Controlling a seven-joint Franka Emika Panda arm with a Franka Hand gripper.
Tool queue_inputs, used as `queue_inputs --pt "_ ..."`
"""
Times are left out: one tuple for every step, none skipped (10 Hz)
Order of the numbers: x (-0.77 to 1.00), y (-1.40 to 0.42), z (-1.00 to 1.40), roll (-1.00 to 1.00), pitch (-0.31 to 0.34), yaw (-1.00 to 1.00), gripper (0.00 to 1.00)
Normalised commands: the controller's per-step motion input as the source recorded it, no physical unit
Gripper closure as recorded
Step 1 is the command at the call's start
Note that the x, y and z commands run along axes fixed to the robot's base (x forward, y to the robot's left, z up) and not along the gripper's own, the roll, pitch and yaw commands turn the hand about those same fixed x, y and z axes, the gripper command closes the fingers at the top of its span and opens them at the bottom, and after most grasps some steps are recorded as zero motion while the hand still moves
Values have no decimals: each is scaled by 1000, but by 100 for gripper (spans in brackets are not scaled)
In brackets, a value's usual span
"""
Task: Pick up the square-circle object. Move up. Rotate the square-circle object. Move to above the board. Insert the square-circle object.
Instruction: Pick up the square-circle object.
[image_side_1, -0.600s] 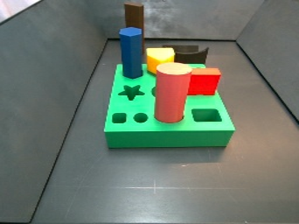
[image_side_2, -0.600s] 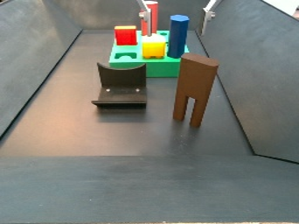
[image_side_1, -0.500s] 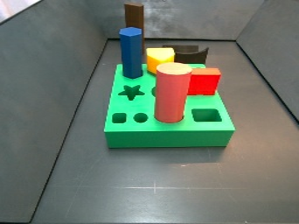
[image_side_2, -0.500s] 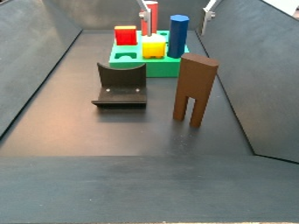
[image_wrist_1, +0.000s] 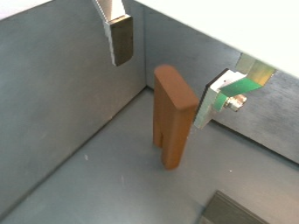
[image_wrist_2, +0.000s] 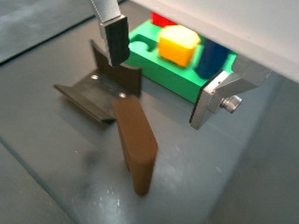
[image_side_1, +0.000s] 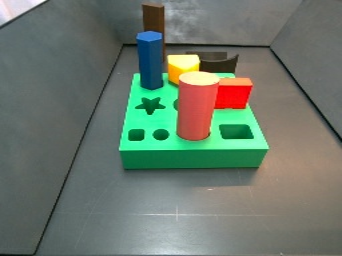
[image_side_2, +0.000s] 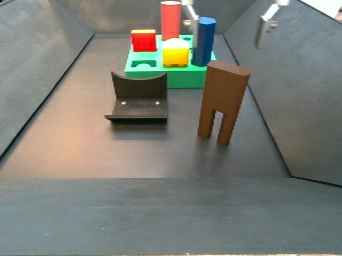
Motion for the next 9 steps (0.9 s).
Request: queue_inputs --pt "114 274 0 -57 0 -677 0" --pt "151 234 -57 -44 0 -734 0" --pt "291 117 -69 -49 0 -860 0" --pt "311 91 -111 -87 0 -846 0" --pt "171 157 -200 -143 0 -709 0" --pt "43 177 -171 -163 0 -663 0" --pt "0 220 -111 -156 0 -614 0" --pt "0 240 -123 -171 0 -571 0" --pt "163 143 -217 -203 0 -434 0"
